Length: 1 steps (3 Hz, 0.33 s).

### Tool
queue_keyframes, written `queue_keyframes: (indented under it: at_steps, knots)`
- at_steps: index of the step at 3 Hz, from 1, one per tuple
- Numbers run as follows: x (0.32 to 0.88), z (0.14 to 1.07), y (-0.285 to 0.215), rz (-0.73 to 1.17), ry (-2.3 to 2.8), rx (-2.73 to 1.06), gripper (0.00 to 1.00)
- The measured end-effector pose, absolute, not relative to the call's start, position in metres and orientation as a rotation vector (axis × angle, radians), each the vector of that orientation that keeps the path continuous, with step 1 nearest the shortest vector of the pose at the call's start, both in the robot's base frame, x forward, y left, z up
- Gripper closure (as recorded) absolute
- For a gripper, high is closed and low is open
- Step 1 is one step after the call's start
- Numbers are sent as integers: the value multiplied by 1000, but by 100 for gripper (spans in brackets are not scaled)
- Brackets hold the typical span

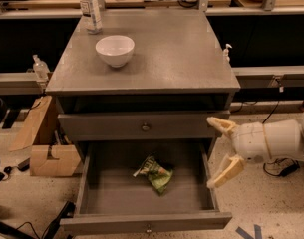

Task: Place green jalapeno chip bag into middle drawer

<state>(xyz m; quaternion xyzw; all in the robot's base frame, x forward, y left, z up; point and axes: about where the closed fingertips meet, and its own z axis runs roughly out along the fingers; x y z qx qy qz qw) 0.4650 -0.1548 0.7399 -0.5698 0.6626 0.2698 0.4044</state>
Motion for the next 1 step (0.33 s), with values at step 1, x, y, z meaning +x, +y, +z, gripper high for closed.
queue_keyframes:
  at_steps: [1]
  knots:
    - [498, 807, -167, 522, 1555, -1407, 0]
